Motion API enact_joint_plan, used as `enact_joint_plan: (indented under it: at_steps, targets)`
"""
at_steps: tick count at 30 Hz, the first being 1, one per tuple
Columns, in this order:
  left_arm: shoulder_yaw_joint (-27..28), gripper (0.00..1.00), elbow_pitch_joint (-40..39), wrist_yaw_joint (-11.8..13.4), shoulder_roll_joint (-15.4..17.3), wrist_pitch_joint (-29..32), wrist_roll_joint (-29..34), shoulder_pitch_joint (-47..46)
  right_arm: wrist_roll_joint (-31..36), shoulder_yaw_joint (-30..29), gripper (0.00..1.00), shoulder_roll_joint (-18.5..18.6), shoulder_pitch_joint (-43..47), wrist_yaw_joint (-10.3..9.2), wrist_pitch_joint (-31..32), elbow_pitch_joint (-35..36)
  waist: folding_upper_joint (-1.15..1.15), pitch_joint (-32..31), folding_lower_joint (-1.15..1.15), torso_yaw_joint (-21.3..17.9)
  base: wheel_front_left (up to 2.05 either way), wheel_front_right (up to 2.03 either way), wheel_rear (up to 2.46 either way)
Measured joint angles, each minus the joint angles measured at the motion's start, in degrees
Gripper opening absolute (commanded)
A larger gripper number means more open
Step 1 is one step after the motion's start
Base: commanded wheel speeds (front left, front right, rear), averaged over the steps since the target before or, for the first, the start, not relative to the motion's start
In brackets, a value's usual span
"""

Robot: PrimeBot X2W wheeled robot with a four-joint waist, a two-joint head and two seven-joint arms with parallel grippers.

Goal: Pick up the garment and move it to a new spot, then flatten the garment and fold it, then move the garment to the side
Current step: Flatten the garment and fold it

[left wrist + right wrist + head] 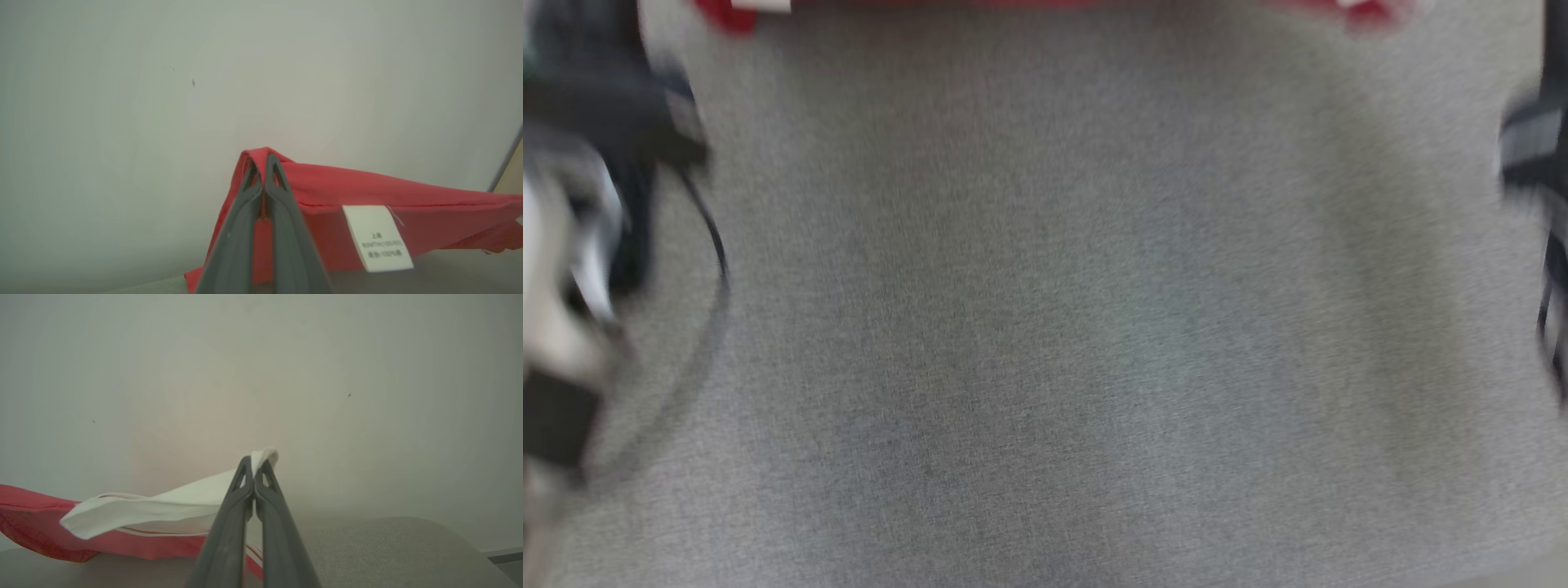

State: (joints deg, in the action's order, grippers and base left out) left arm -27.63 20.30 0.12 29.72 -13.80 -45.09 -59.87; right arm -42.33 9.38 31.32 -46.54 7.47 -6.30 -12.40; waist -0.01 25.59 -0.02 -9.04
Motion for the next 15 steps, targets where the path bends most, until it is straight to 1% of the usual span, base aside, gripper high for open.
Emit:
enact_joint_plan:
  at_steps: [2,5,8,10,12,15]
  targets:
    - [1.4,0.00,-6.0,2.9,0.3,-0.3,-1.9,8.4,0.9,-3.8,0.00,-1.6,8.9,0.00,1.6,5.0,0.00,-1.4,0.00,0.0,0.00,0.00,0.00]
    - [3.3,0.00,-14.0,7.1,0.4,-0.7,-3.7,19.8,2.6,-9.3,0.00,-6.3,20.8,0.00,4.6,12.1,0.00,-3.3,0.00,0.1,0.00,0.00,0.00]
    - [4.1,0.00,-19.7,10.1,0.3,-0.9,-3.8,29.9,4.0,-12.3,0.00,-11.1,29.9,0.00,7.9,18.8,0.00,-4.9,0.00,0.3,0.00,0.00,0.00]
    - [4.2,0.00,-21.4,10.7,0.1,-1.1,-3.8,35.3,5.8,-13.7,0.00,-14.2,35.1,0.00,9.1,22.0,-0.01,-5.8,-0.01,0.5,0.00,0.00,0.00]
    - [4.1,0.00,-21.6,11.0,0.4,-1.2,-3.0,39.5,6.7,-15.5,0.00,-17.0,39.1,0.00,9.9,23.5,-0.01,-6.7,-0.01,0.7,0.00,0.00,0.00]
    - [5.4,0.00,-22.0,11.0,-2.5,-1.2,-3.8,44.9,8.3,-16.4,0.00,-19.6,44.5,0.00,11.3,24.9,0.00,-7.9,0.01,1.1,0.00,0.00,0.00]
